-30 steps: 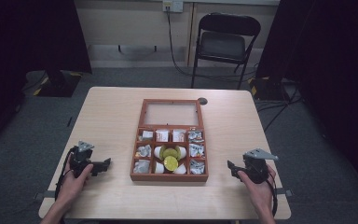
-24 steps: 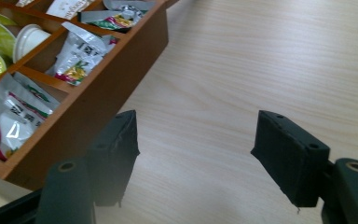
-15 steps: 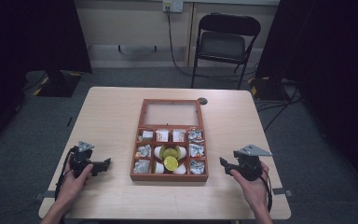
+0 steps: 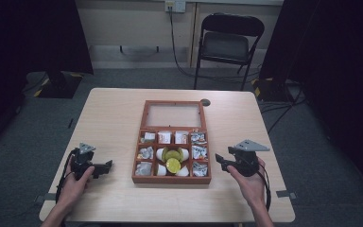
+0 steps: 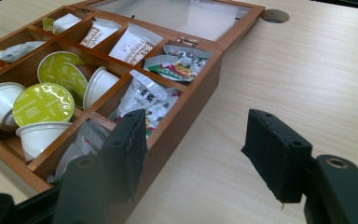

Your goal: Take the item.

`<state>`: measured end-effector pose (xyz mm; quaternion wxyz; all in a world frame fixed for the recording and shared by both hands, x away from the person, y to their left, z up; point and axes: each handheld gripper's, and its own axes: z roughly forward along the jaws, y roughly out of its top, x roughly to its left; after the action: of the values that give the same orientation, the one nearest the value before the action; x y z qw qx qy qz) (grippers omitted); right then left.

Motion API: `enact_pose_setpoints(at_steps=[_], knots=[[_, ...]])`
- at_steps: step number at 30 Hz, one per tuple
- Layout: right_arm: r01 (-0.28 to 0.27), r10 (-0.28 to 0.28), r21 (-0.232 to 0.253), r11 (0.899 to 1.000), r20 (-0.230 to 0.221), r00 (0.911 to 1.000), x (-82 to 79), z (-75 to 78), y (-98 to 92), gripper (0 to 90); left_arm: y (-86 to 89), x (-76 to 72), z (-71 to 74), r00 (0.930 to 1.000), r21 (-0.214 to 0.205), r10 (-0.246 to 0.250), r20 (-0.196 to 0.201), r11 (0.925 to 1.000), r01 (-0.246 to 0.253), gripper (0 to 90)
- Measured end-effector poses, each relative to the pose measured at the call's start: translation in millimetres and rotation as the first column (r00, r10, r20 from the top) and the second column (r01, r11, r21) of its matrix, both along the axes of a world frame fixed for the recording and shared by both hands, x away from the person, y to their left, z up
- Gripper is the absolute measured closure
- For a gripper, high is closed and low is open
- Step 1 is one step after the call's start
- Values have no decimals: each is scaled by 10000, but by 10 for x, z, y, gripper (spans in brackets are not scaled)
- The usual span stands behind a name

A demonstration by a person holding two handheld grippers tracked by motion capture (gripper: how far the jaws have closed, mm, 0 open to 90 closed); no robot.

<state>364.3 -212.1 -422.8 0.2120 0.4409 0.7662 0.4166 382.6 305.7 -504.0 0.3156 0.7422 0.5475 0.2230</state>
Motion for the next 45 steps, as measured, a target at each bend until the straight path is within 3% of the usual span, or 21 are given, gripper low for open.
enact_pose_setpoints(at_steps=[17,31,42,45], knots=[[-783,781,132,9968,144,9968,229,131,365,406,0,0,0,10000,-2,3,2,10000,-3,0],[-1534,1537,353,9875,-51,9881,261,68,617,382,0,0,0,10000,2,4,1,10000,-4,0],[-2457,2460,121,9693,-552,9677,270,-78,913,387,0,0,0,10000,4,4,1,10000,-4,0],[-2630,2642,268,9644,-622,9625,276,-108,969,396,0,0,0,10000,7,2,1,10000,-2,0]])
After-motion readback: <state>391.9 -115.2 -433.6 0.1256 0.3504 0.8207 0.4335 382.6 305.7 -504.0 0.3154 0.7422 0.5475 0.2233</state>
